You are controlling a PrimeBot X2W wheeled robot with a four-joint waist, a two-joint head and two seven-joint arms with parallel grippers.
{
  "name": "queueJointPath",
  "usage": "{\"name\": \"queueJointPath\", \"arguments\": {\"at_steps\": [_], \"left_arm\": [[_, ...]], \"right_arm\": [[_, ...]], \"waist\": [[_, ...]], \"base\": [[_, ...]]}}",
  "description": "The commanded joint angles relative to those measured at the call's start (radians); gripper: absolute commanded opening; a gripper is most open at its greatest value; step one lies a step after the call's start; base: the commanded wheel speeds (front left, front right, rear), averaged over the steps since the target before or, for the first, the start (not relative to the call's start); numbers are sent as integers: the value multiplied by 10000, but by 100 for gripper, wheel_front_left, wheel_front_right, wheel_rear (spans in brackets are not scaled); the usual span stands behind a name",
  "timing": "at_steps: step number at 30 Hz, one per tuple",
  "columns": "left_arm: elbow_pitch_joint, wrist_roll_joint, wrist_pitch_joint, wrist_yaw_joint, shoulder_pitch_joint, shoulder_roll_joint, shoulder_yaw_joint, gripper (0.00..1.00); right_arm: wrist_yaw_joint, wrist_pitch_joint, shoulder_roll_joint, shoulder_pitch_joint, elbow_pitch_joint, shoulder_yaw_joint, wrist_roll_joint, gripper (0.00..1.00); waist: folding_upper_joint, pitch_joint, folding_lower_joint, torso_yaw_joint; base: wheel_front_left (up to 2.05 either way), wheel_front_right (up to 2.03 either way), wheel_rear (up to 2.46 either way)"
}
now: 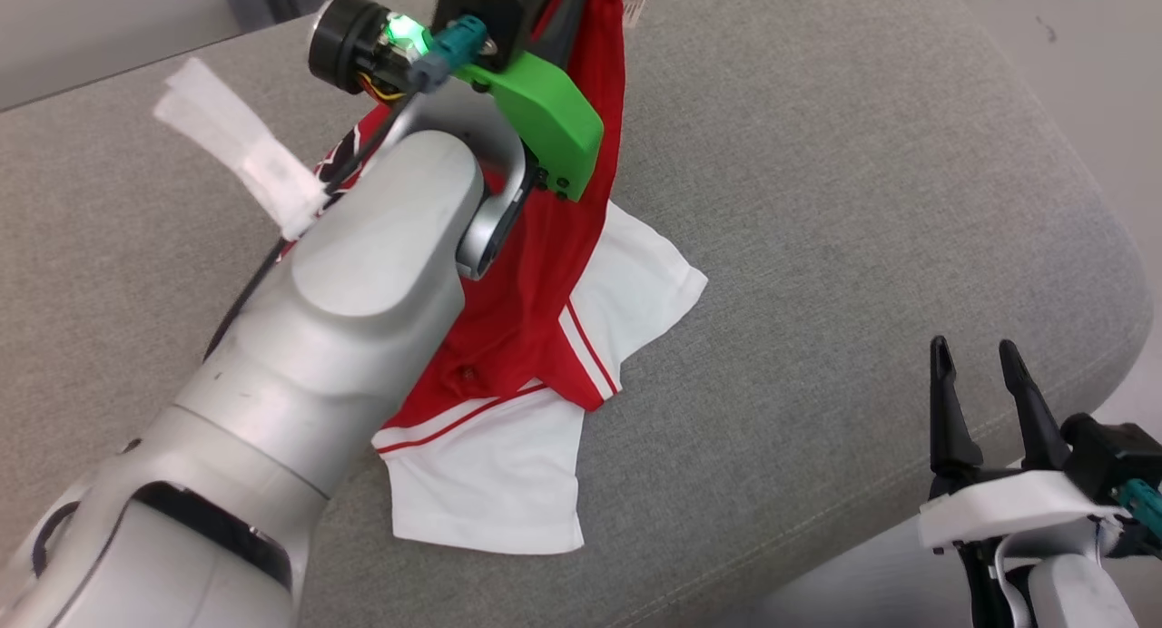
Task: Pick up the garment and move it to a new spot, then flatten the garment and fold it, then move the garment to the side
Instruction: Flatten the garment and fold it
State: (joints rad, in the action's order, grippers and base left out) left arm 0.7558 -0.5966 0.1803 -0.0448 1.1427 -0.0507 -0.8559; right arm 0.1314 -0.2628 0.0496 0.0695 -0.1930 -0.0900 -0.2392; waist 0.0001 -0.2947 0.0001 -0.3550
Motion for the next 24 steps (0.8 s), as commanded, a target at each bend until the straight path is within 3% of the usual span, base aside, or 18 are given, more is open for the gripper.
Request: {"name": "queueJointPath", "arguments": {"at_steps": [1,7,11,17,22,24], "left_arm": [[-277,-239,155,35,-91,-308,288,0],[-2988,-1821,198,181,-1953,-1862,1692,0],[-5966,-3440,-316,81,-4467,-3336,2666,0],[-9029,-5146,-427,-981,-8218,-5036,4037,0],[-9624,-5142,17,-1757,-10354,-5941,4628,6],[-9510,-4977,119,-1908,-10991,-6079,4514,0]], "right_arm": [[-14,-31,15,-276,-8,-159,120,100],[-12,-31,10,-1082,4,-805,446,100],[-14,-32,20,-1461,-14,-926,651,100],[-14,-31,18,-1707,48,-1122,948,100],[-14,-32,15,-1916,38,-1154,1158,100],[-14,-31,20,-1993,44,-1119,1208,100]], "waist": [[-1,471,-1,368],[-1,1276,-1,1276],[-1,1694,-1,1924],[-1,2139,-1,2907],[-1,2553,-1,3672],[-1,2695,-1,3897]], "base": [[0,0,0],[0,0,0],[0,0,0],[0,0,0],[0,0,0],[0,0,0]]}}
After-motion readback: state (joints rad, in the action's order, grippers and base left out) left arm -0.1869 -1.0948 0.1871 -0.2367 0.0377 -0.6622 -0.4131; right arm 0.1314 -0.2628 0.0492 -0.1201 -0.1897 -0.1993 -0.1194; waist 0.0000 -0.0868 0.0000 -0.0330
